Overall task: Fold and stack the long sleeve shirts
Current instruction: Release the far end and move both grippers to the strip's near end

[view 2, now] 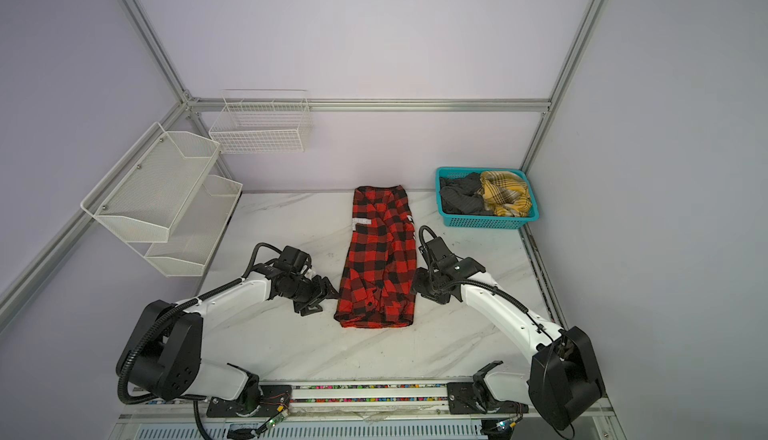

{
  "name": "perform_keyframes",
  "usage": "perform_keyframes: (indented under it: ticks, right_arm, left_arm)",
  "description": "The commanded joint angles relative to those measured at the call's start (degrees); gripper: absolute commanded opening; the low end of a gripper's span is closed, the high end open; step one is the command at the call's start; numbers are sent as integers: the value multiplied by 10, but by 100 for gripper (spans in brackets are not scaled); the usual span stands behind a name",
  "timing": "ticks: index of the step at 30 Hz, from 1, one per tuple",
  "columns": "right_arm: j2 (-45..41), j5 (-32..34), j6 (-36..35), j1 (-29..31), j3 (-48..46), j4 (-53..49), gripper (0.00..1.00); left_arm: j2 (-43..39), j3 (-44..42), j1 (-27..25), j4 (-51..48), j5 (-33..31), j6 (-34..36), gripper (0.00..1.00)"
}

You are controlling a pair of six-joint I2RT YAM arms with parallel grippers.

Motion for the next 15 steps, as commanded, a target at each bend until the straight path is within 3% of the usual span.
perform_keyframes:
  ticks: [1,15]
  right_arm:
    - [2,-30,4,2,-15,4,59]
    - [-21,-49,9,2,-58,32,60]
  left_arm:
    - [-38,-49,3,35,6,-13,73]
    - [4,-73,1,88,45,-44,67]
